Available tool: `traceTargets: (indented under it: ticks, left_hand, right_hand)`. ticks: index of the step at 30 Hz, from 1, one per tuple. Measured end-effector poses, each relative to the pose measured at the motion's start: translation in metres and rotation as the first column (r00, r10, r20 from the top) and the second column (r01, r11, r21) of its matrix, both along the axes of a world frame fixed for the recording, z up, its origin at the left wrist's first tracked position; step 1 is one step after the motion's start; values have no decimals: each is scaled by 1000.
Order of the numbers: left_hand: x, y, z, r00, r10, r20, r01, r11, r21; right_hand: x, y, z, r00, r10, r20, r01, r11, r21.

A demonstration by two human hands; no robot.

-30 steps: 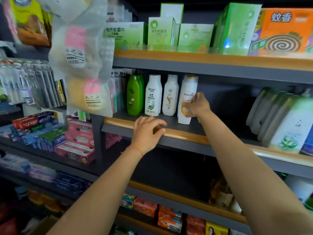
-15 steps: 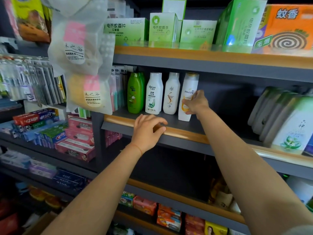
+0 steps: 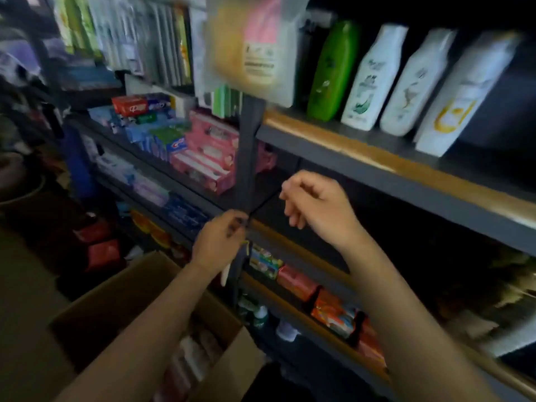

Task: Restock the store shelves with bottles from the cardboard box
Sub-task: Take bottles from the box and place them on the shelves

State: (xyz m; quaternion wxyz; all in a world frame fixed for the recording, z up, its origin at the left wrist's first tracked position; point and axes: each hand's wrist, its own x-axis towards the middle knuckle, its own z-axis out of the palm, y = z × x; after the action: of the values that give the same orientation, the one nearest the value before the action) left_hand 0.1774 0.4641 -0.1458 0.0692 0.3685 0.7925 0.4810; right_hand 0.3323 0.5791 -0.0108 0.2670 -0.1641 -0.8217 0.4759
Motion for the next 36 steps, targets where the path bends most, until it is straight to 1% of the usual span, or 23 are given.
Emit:
traceTargets:
  ticks: [1,3,5,6,8,10,12,14,15,19,22,24,26,29,31,34,36]
  left_hand:
    - [-10,-21,-31,998,45,50,-40,993,-112]
    - [-21,-67,-87,980,130,150,-88,962,-259]
    - [-27,-112,-136,941,222,256,-127,932,-340]
    - [-29,-133,-159,921,267,285,-145,911,-387]
    - [-35,-169,-200,897,331,293,-164,865,-474]
    - [-39,-197,-233,887,397,237,-215,807,-550]
    - [-46,-218,-261,901,426,78,-296,737,-608]
    - [-56,-235,-287,891,451,-53,-378,672,-636]
    - [-61,-241,-297,887,453,-87,-397,654,-644]
    - [-73,-242,-314,899,408,-160,-412,663,-625]
    - [-73,-238,-319,883,440,-162,-443,672,-593]
    - [-73,-239,-323,881,444,-164,-449,675,-586]
    - [-73,-240,-325,891,427,-158,-429,674,-601]
    - [-72,-241,-323,893,425,-149,-426,687,-590]
    - [-72,-239,-322,890,431,-147,-431,694,-576]
    - [-71,-237,-322,892,429,-140,-426,700,-573]
    - [-72,-237,-324,891,428,-150,-432,700,-568]
  right_hand:
    - [-18,-6,-35,994,28,109,-23,998,-50]
    - [-51,-18,-111,944,105,313,-54,984,-167]
    - [-77,-36,-183,844,198,498,-68,962,-266]
    - [-87,-45,-220,784,241,573,-66,949,-309]
    - [-105,-67,-283,663,314,679,-58,927,-372]
    - [-121,-90,-341,534,373,759,-57,911,-408]
    - [-135,-111,-392,411,377,830,-46,918,-394]
    - [-147,-127,-434,331,340,880,-27,936,-352]
    - [-152,-134,-454,305,317,898,-15,944,-329]
    - [-165,-153,-509,229,246,942,36,965,-261]
    - [-163,-155,-555,121,149,981,54,986,-156]
    - [-163,-157,-570,67,105,992,56,993,-109]
    - [-167,-161,-565,39,54,998,67,996,-56]
    - [-167,-160,-566,46,-7,999,87,996,3]
    - [-165,-159,-569,52,-9,999,109,994,3]
    - [-162,-160,-560,95,74,993,197,976,-91]
    - [-165,-162,-547,143,163,976,211,959,-191]
